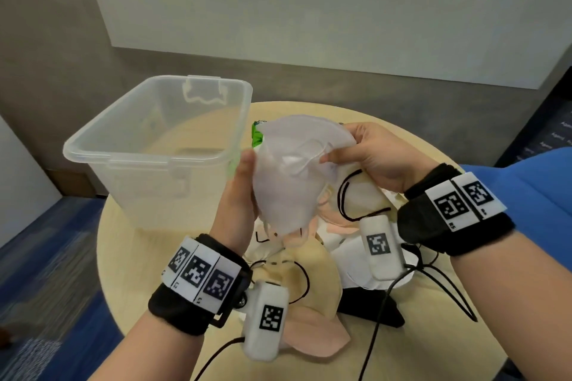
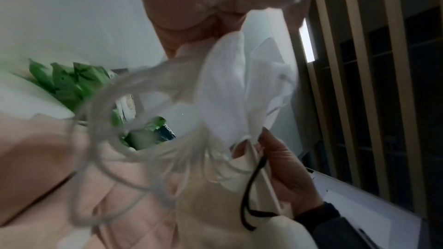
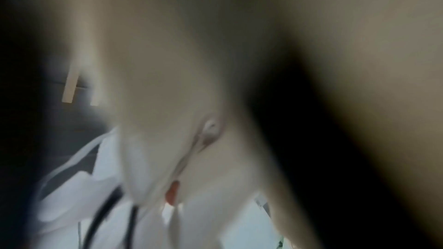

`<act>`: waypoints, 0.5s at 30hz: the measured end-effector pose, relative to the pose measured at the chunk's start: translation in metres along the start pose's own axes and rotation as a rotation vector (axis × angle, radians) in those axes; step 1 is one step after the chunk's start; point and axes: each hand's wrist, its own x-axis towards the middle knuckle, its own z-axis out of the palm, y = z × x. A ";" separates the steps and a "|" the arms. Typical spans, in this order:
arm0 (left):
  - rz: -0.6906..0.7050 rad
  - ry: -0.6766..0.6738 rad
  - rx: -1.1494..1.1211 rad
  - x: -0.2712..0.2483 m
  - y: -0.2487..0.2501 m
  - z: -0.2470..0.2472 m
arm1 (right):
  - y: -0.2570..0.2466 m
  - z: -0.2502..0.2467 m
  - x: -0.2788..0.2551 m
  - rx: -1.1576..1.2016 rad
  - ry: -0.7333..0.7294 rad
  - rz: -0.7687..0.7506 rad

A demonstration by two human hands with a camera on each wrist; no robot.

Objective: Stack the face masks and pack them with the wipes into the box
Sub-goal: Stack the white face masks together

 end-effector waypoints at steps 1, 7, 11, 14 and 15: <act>-0.019 -0.011 0.026 -0.001 0.002 0.002 | 0.001 0.001 0.000 -0.005 0.032 0.005; 0.063 0.045 0.123 0.000 -0.001 0.003 | 0.003 -0.006 -0.001 0.010 0.108 0.000; 0.188 0.064 0.121 0.001 -0.001 0.003 | 0.006 -0.011 -0.007 0.077 0.058 0.011; 0.218 0.022 0.109 0.000 -0.001 0.004 | 0.010 -0.012 -0.009 0.116 0.072 0.022; 0.218 0.016 0.113 -0.001 0.000 0.005 | 0.011 -0.013 -0.010 0.130 0.076 0.027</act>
